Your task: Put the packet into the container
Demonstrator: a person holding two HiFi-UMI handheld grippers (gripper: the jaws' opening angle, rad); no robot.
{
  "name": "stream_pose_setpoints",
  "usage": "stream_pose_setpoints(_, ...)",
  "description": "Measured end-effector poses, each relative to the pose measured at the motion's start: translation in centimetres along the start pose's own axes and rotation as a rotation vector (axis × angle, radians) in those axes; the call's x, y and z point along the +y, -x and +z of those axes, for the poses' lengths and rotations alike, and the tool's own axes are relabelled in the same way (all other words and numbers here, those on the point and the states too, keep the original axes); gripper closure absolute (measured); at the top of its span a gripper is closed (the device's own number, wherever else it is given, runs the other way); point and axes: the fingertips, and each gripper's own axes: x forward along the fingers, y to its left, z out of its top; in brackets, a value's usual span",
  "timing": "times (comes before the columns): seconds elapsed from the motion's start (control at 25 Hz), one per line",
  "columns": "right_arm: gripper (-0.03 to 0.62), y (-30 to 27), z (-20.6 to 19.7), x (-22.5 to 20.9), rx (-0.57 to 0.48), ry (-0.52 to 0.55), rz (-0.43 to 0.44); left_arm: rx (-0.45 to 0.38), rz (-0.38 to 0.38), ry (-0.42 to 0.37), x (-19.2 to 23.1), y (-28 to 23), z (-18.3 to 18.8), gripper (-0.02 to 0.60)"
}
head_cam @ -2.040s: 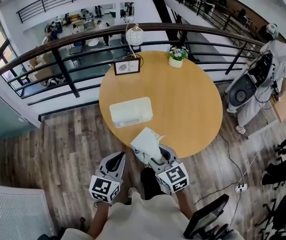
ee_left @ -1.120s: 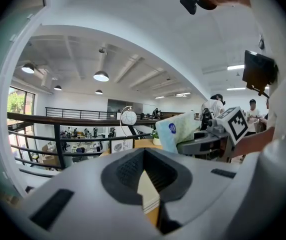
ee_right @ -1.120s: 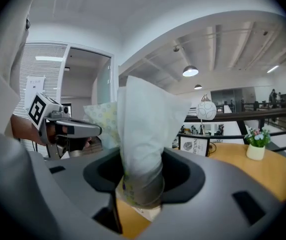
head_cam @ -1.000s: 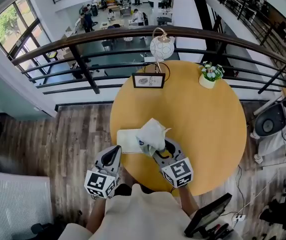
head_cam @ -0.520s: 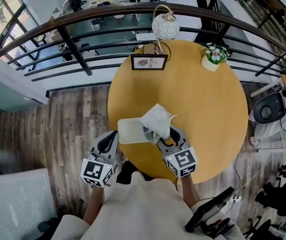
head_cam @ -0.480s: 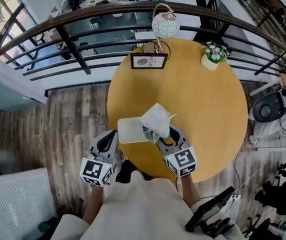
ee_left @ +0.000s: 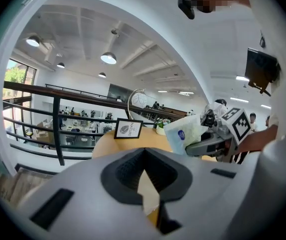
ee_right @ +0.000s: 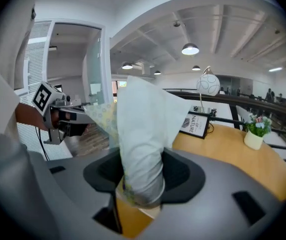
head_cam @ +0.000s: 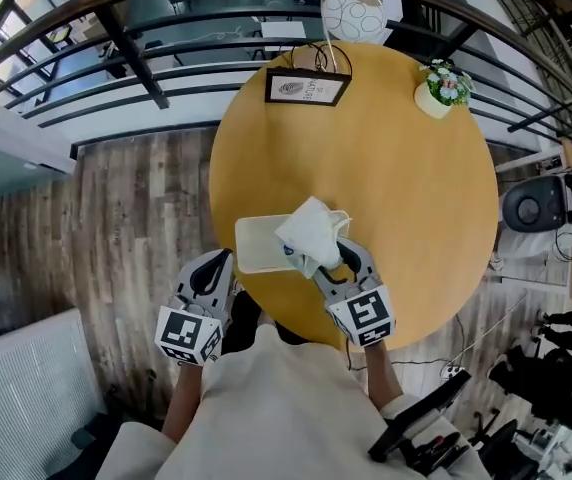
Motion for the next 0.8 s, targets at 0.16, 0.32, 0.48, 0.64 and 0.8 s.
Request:
stream_pose_setpoints(0.16,0.385,-0.9,-0.3,0.7,0.059,0.103,0.008,0.009,0.006,0.019,0.8,-0.1,-0.6,0.577)
stream_pose_setpoints(0.32,0.385,-1.7,-1.0,1.4,0.168,0.383,0.020,0.002,0.025,0.038,1.2,0.2,-0.7,0.577)
stream_pose_setpoints(0.48,0.385,-2.8,-2.7,2.5,0.325,0.782,0.071,-0.008,0.049,0.048,1.7,0.7,-0.7,0.577)
stream_pose_setpoints(0.64,0.385,-4.0,-3.8,3.6,0.413,0.957,0.167,-0.020,0.078,0.061,2.2,1.4,-0.7,0.577)
stream_pose_setpoints(0.8,0.385,-5.2,-4.0,4.1,0.455,0.957,0.238,-0.033,0.110,0.077,2.8,2.3,-0.9,0.577)
